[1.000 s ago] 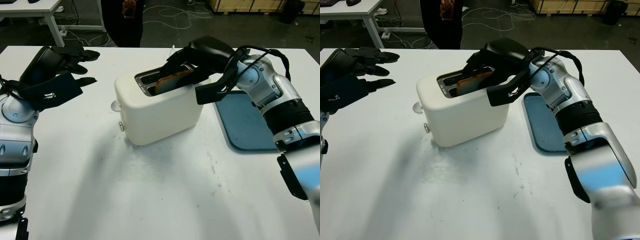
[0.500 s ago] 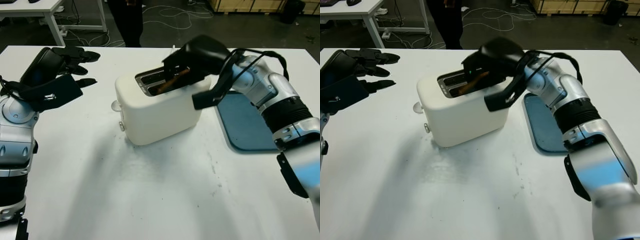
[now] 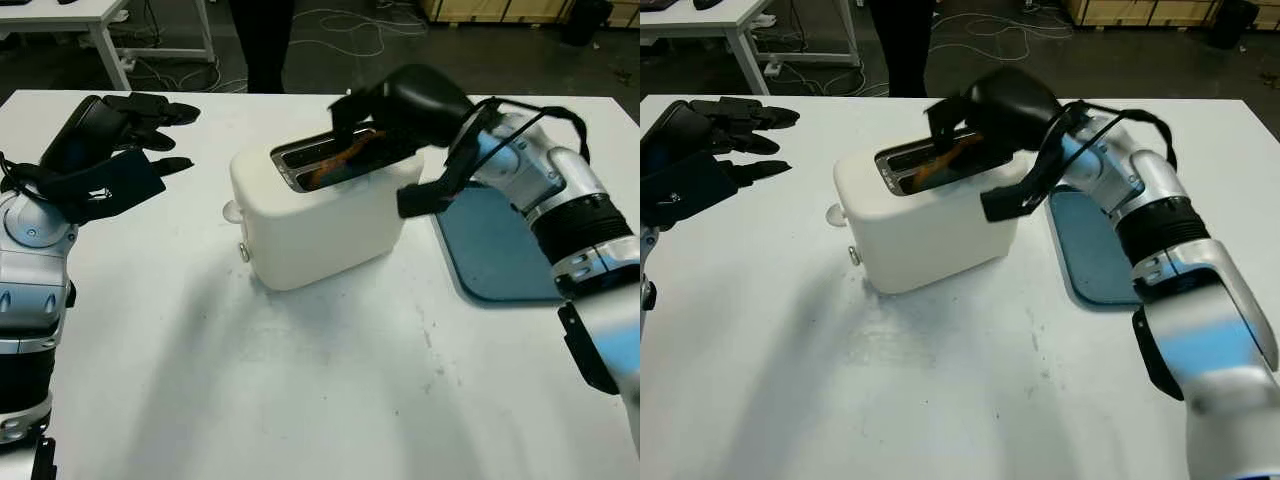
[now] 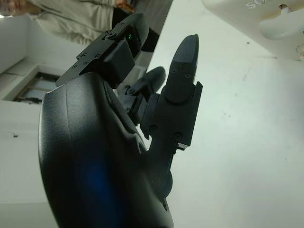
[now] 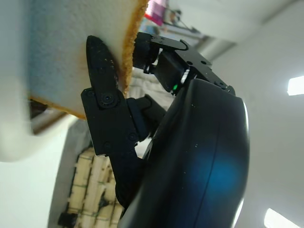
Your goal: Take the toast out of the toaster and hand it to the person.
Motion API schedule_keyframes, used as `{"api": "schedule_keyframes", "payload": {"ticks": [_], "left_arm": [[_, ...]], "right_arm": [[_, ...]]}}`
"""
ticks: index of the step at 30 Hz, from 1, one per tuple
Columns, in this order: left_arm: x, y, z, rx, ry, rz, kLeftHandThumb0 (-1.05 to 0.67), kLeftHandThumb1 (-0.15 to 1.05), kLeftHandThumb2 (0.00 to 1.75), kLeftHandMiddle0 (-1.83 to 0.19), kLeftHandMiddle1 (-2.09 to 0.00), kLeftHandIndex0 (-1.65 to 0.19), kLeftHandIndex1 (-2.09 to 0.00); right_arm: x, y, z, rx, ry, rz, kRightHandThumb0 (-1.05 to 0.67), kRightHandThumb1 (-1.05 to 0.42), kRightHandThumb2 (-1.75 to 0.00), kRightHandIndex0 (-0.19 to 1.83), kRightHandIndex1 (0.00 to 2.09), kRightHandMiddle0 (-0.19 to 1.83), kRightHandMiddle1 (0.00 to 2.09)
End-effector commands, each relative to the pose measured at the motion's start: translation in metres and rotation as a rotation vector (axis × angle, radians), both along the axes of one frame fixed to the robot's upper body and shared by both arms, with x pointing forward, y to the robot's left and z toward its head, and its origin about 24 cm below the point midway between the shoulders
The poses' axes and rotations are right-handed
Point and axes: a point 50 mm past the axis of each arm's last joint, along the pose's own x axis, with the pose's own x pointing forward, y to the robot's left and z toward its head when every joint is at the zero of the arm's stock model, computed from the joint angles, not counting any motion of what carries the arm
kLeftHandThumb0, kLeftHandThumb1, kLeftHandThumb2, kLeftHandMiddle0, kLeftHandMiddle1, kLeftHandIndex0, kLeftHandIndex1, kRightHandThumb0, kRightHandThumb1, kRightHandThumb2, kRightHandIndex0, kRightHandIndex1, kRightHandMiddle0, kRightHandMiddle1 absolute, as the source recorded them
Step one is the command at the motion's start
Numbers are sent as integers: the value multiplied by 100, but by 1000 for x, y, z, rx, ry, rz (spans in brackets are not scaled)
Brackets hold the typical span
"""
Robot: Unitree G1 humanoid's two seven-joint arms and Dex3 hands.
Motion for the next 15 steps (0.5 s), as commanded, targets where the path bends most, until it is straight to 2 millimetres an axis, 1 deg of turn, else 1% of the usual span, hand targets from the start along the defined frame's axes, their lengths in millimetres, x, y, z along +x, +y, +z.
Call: {"api": "schedule_keyframes", "payload": {"ticks": [1, 5, 9, 12, 15], "left_arm": [[-2, 0, -1, 5, 3, 6, -32, 92, 4, -58, -49, -69, 0], [-2, 0, -2, -2, 9, 7, -32, 92, 4, -58, -48, -69, 0], [-2, 0, -2, -1, 4, 6, -33, 92, 4, -59, -48, -69, 0], [-2, 0, -2, 3, 6, 8, -33, 92, 4, -59, -48, -69, 0], [-1, 0, -2, 9, 2, 4, -33, 92, 4, -60, -48, -69, -1]], "right_arm": [[3, -5, 13, 68, -1, -18, -44, -92, -41, 98, 175, 72, 175], [7, -17, 25, 180, 7, -43, -45, -92, -41, 94, 175, 65, 175], [11, -30, 40, 311, 8, -90, -45, -92, -38, 99, 175, 69, 175], [17, -45, 50, 397, 11, -171, -44, -92, -36, 102, 175, 75, 175], [20, -63, 51, 439, 24, -251, -41, -92, -38, 100, 175, 72, 175]]}}
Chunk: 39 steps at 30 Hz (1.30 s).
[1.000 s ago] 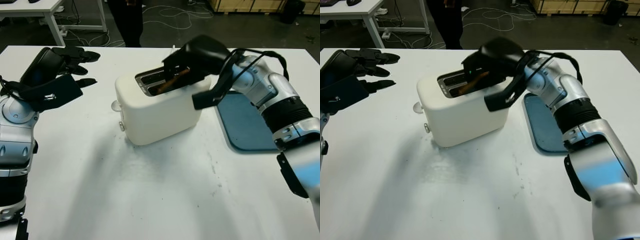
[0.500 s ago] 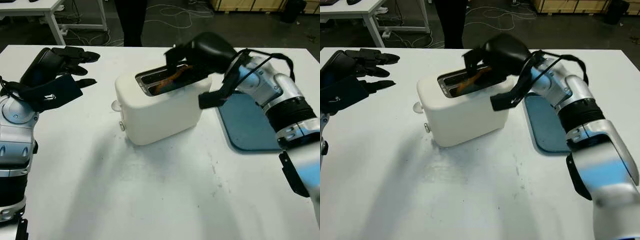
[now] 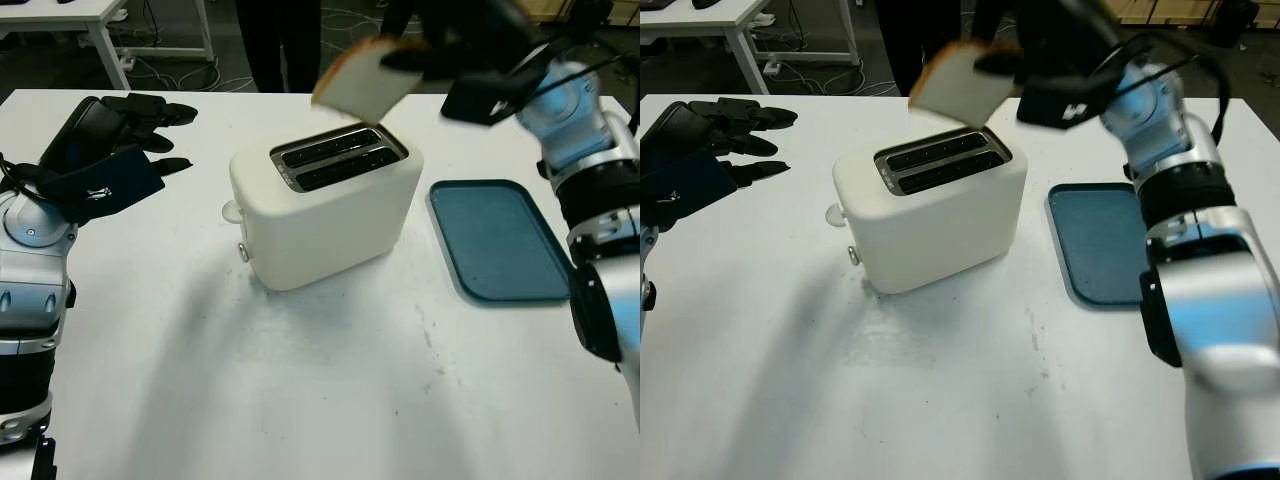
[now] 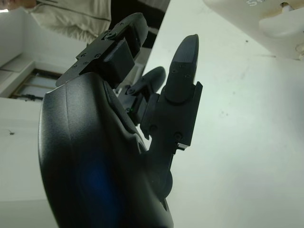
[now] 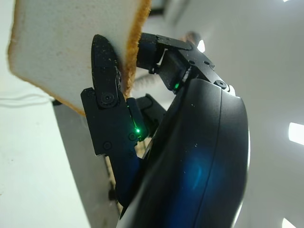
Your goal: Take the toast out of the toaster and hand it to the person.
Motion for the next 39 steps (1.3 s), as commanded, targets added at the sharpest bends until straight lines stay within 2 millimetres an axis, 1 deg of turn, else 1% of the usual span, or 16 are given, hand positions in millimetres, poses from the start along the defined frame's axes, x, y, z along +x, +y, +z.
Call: {"api": "schedule_keyframes", "payload": {"ticks": [1, 6, 9, 13, 18, 20, 22, 23, 26, 27, 29, 30, 31, 33, 35, 39], "left_arm": [[-1, 0, -1, 14, -3, -2, -33, 92, 4, -60, -49, -69, -1], [-1, 0, -1, 15, -4, -8, -33, 92, 4, -60, -48, -69, -1], [0, -1, -1, 13, -1, -8, -33, 92, 4, -60, -48, -69, -1], [0, -1, -2, 13, -3, -13, -33, 92, 4, -61, -49, -70, -1], [0, -1, -2, 12, 1, -9, -35, 92, 4, -60, -49, -70, -1], [0, -1, -2, 5, 7, -6, -35, 92, 4, -59, -49, -69, 0], [0, -1, -2, 3, 10, -5, -34, 92, 4, -59, -49, -69, 0], [0, -1, -2, 4, 10, -6, -35, 92, 5, -59, -49, -69, 0], [0, -1, -3, 12, 5, -9, -35, 92, 4, -60, -50, -69, 0], [0, -1, -3, 11, 5, -10, -35, 92, 4, -60, -50, -69, 0], [1, -1, -3, 10, 9, -9, -34, 92, 4, -60, -50, -69, 0], [1, -1, -3, 12, 10, -8, -35, 92, 4, -60, -50, -69, 0], [1, -1, -3, 14, 9, -8, -35, 92, 4, -59, -50, -69, 0], [1, -1, -3, 13, 12, -5, -36, 92, 4, -59, -50, -69, 0], [1, -1, -3, 11, 13, -4, -37, 92, 5, -59, -50, -69, 0], [1, -1, -4, 4, 16, -4, -37, 92, 5, -58, -50, -68, 0]], "right_arm": [[3, -19, 4, 65, 21, -91, -39, -92, -37, 97, 175, 68, 175], [11, -41, -10, 213, 143, -225, -33, -92, -37, 88, 175, 58, 175], [12, -51, -18, 272, 180, -272, -29, -92, -36, 91, 175, 64, 175], [14, -62, -32, 400, 229, -362, -30, -92, -33, 80, 175, 55, 175], [14, -70, -50, 538, 290, -381, -21, -92, -34, 83, 175, 52, 175], [14, -72, -56, 589, 316, -388, -21, -92, -35, 85, 175, 52, 175], [14, -72, -62, 605, 317, -405, -20, -92, -34, 83, 175, 51, 175], [14, -72, -66, 607, 318, -406, -17, -92, -34, 79, 175, 51, 168], [14, -70, -75, 670, 348, -404, -17, -92, -37, 79, 175, 46, 173], [15, -69, -78, 711, 363, -403, -16, -92, -37, 79, 175, 37, 166], [15, -66, -86, 743, 387, -416, -17, -92, -39, 77, 175, 46, 105], [15, -65, -89, 755, 401, -414, -21, -92, -39, 75, 175, 42, 113], [16, -63, -93, 779, 418, -417, -20, -92, -40, 73, 175, 30, 141], [16, -60, -101, 815, 450, -439, -15, -92, -39, 68, 175, 13, 167], [16, -57, -108, 811, 471, -442, -11, -92, -38, 61, 175, 13, 173], [16, -52, -120, 764, 526, -454, -17, -92, -37, 61, 175, 26, 160]]}}
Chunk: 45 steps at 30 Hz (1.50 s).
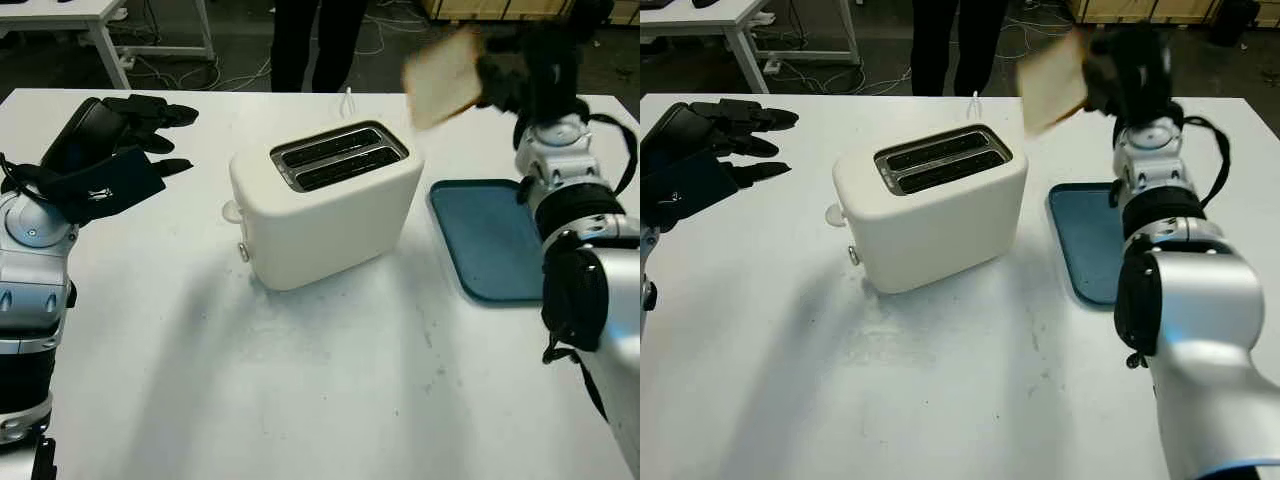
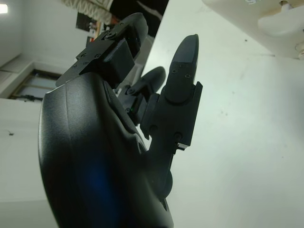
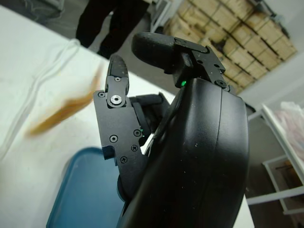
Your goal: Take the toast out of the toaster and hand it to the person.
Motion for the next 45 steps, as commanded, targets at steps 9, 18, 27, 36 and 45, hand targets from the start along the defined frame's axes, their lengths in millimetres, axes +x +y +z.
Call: {"api": "schedule_keyframes", "payload": {"ticks": [9, 18, 27, 36, 45], "left_arm": [[0, -2, -2, 6, 7, -8, -36, 92, 5, -58, -52, -69, 0], [-1, -1, -3, 3, 5, -6, -35, 92, 4, -58, -53, -69, 0], [-1, -1, -3, -3, 11, -8, -36, 92, 5, -56, -53, -68, 0], [-2, -1, -4, 4, 5, 2, -35, 92, 4, -57, -54, -68, 0], [-5, 0, -6, -11, 11, 9, -34, 92, 6, -56, -54, -67, 0]], "right_arm": [[-3, 11, -33, 59, 116, 32, -11, -92, -42, 58, 175, 19, 175], [-3, 11, -35, 31, 122, 37, -11, -92, -39, 63, 175, 27, 175], [-3, 9, -34, 45, 118, 47, -8, -92, -42, 60, 175, 24, 175], [-4, 8, -36, 81, 127, 57, -10, -92, -42, 60, 175, 26, 175], [-6, 11, -44, 197, 92, 58, -20, -92, -38, 66, 175, 20, 175]]}}
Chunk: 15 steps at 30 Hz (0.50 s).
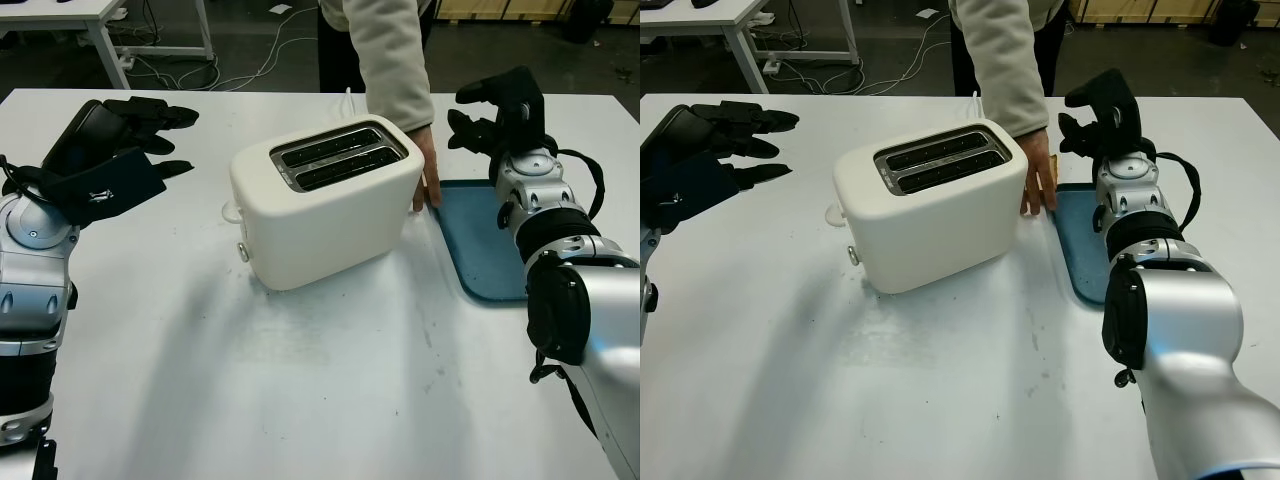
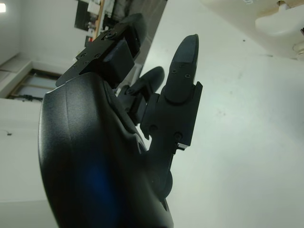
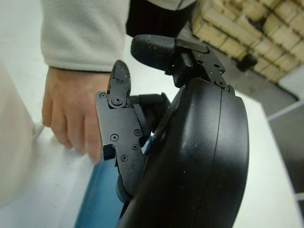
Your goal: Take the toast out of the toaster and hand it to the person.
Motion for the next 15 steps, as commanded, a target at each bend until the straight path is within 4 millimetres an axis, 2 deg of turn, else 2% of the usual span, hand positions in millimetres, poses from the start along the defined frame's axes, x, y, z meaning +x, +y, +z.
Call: {"api": "schedule_keyframes", "payload": {"ticks": [1, 5, 9, 15], "left_arm": [[-3, 1, -4, -8, 1, 9, -34, 92, 7, -56, -53, -67, 0], [-10, 2, -9, -58, -8, 17, -35, 92, 9, -53, -53, -66, 0], [-21, 1, -17, -103, -6, 23, -38, 92, 13, -51, -51, -66, 0], [-44, -11, -20, -134, -5, 9, -26, 92, 20, -46, -50, -60, 0]], "right_arm": [[-1, 2, -4, 41, -25, 2, -22, -92, -38, 67, 175, 23, 175], [-7, 0, -10, 15, -76, 90, -23, -92, -42, 60, 175, 30, 175], [-19, -2, -17, -37, -157, 193, -20, -92, -48, 74, 175, 42, 175], [-66, 0, -38, 35, -263, 263, -25, -92, -43, 84, 175, 55, 175]]}}
